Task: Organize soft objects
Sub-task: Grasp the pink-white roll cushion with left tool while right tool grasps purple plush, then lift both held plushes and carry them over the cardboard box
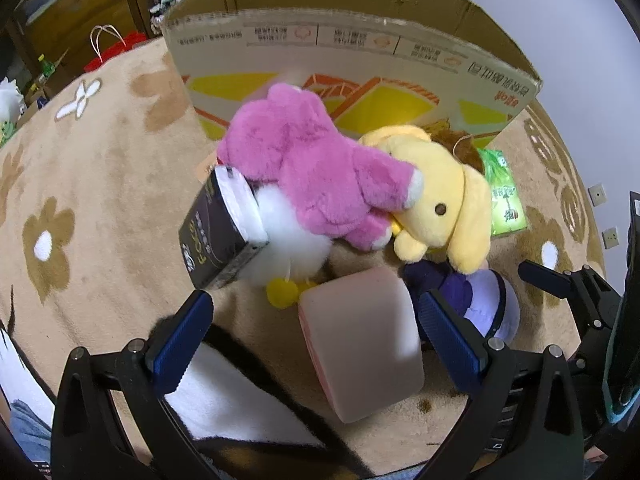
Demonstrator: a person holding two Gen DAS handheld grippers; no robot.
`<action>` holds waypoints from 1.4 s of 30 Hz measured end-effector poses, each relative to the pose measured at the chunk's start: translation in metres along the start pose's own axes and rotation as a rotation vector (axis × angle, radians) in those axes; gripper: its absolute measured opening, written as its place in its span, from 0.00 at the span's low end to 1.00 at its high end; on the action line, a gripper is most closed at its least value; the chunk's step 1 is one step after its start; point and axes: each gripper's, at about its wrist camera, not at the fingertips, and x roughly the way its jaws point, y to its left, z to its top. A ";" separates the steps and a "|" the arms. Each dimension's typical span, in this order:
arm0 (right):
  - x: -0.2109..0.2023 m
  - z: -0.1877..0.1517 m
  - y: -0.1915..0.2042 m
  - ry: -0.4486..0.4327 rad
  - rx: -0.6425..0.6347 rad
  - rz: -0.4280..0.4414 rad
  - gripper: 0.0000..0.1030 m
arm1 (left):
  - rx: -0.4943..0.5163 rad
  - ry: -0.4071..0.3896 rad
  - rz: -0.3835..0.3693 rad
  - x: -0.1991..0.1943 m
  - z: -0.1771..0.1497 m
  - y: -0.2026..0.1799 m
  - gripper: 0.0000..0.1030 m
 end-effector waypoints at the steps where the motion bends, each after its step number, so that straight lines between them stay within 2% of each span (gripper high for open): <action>1: 0.001 0.000 0.000 0.006 -0.002 0.005 1.00 | -0.002 0.008 -0.001 0.002 -0.001 0.000 0.96; 8: 0.015 0.005 0.007 0.047 -0.018 0.009 0.99 | 0.002 0.056 -0.007 0.014 -0.004 -0.004 0.95; 12: 0.016 0.007 0.013 0.045 -0.029 0.001 0.98 | -0.001 0.087 -0.018 0.019 -0.006 -0.005 0.88; 15: 0.016 0.006 0.018 0.046 -0.046 -0.013 0.98 | -0.019 0.107 -0.039 0.023 -0.007 -0.005 0.80; 17: 0.019 0.004 0.021 0.047 -0.056 -0.015 0.97 | -0.028 0.122 -0.062 0.024 -0.009 -0.002 0.68; 18: 0.019 0.003 0.023 0.046 -0.059 -0.009 0.93 | -0.032 0.130 -0.081 0.025 -0.010 -0.002 0.63; 20: 0.019 0.002 0.029 0.043 -0.070 -0.001 0.89 | -0.033 0.134 -0.107 0.024 -0.011 -0.001 0.48; 23: 0.020 0.004 0.036 0.040 -0.088 0.017 0.77 | -0.021 0.117 -0.101 0.021 -0.013 -0.004 0.40; 25: 0.020 0.005 0.041 0.039 -0.097 0.026 0.70 | -0.015 0.107 -0.099 0.020 -0.014 -0.006 0.37; 30: 0.012 0.001 0.051 0.014 -0.120 0.008 0.64 | 0.004 0.065 -0.060 0.008 -0.016 -0.002 0.32; 34: 0.001 0.001 0.055 -0.038 -0.112 -0.015 0.63 | 0.003 0.030 -0.030 -0.002 -0.019 0.000 0.31; 37: -0.011 0.001 0.053 -0.084 -0.098 -0.014 0.63 | 0.008 -0.018 0.007 -0.015 -0.024 0.002 0.31; 42: -0.036 -0.004 0.047 -0.166 -0.086 0.008 0.63 | 0.015 -0.082 0.027 -0.035 -0.030 0.006 0.31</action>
